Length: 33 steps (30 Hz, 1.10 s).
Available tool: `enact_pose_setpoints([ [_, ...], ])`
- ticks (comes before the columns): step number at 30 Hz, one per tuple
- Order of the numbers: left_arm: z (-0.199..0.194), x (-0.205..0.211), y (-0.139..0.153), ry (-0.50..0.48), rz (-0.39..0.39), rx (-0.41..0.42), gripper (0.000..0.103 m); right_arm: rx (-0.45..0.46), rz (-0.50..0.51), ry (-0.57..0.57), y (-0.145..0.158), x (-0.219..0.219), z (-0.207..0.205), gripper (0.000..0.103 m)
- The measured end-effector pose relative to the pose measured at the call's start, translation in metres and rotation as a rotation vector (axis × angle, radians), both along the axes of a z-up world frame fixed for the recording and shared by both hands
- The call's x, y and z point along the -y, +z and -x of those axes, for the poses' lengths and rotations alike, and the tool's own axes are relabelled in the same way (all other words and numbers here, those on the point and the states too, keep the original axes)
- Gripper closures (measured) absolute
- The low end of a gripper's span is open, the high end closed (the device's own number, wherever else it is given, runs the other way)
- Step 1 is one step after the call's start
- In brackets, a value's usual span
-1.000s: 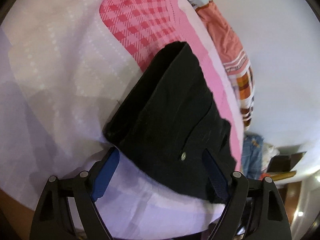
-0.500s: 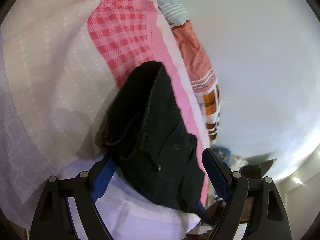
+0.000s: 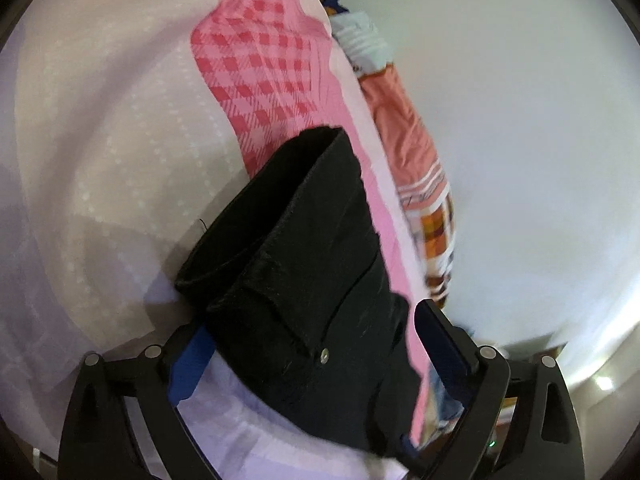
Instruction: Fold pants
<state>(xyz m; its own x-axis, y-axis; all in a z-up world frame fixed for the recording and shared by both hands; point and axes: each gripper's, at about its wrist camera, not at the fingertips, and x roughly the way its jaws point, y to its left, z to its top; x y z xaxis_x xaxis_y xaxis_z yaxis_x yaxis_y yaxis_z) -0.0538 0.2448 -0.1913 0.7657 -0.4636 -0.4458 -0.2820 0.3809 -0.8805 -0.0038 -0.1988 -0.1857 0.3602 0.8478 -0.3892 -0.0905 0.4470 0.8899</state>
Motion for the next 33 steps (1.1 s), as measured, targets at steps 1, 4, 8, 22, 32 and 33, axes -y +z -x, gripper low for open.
enact_pose_setpoints([
  [1,0.001,-0.003,-0.003,0.007,0.02,0.013,0.01,-0.001,-0.003,-0.005,0.0,0.001,0.0,0.016],
  [4,-0.001,-0.012,-0.01,0.002,0.086,0.028,0.01,-0.011,-0.007,-0.002,-0.003,-0.001,0.0,0.016],
  [8,-0.007,-0.008,-0.005,-0.045,0.031,0.015,0.01,0.003,0.005,0.017,-0.001,-0.006,0.002,0.016],
  [22,-0.006,0.0,0.005,-0.058,-0.139,-0.1,0.038,-0.003,0.014,0.022,-0.001,-0.007,0.004,0.016],
  [32,-0.004,0.021,0.017,-0.043,-0.328,-0.136,0.039,-0.009,0.021,0.026,-0.004,-0.005,0.006,0.016],
  [33,-0.005,0.023,0.018,-0.041,-0.349,-0.141,0.039,-0.01,0.021,0.026,-0.004,-0.006,0.006,0.016],
])
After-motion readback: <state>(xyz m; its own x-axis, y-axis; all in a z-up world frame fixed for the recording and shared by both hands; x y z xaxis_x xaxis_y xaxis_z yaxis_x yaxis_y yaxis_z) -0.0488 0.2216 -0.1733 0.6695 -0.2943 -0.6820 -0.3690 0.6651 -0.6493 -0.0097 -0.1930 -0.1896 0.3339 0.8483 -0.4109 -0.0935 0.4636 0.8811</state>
